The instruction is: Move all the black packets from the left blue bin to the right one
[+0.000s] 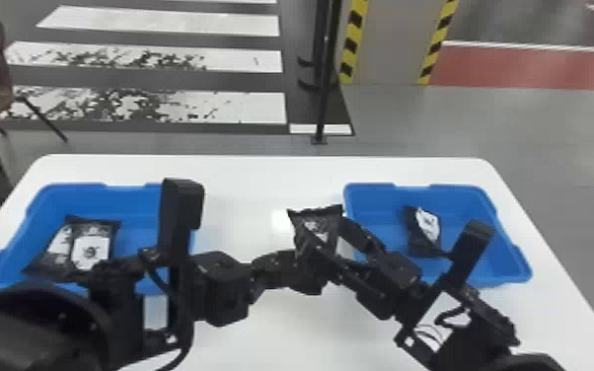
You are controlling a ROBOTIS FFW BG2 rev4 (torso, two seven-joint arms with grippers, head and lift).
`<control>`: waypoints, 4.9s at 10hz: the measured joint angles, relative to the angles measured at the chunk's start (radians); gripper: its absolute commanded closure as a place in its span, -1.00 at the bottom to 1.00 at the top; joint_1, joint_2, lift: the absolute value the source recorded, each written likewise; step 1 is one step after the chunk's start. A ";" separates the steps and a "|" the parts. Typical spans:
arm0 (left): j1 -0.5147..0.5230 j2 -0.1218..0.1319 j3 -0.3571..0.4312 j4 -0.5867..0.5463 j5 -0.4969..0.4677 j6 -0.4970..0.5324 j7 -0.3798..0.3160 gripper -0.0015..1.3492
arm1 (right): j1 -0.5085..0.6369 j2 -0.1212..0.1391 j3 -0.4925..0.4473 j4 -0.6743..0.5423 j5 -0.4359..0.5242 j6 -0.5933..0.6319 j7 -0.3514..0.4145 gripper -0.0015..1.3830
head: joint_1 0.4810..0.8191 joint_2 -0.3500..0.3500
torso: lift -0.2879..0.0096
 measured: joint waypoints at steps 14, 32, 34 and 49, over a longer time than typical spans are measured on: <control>0.264 -0.072 0.354 -0.199 0.061 -0.087 0.016 -0.82 | -0.190 -0.047 -0.164 0.208 0.026 -0.044 -0.032 0.84 | 0.27 -0.19 | -0.01; 0.105 -0.088 0.632 -0.106 -0.322 0.041 0.039 -0.81 | 0.356 0.097 -0.257 -0.193 0.292 -0.306 -0.150 -0.81 | 0.27 0.50 | -0.01; 0.004 -0.084 0.612 0.012 -0.381 0.080 0.061 -0.81 | 0.352 0.091 -0.243 -0.181 0.271 -0.281 -0.150 -0.81 | 0.27 0.58 | -0.01; -0.312 -0.010 0.409 0.515 -0.495 0.239 0.033 0.85 | 0.315 0.072 -0.193 -0.110 0.187 -0.228 -0.135 -0.81 | 0.27 0.52 | -0.01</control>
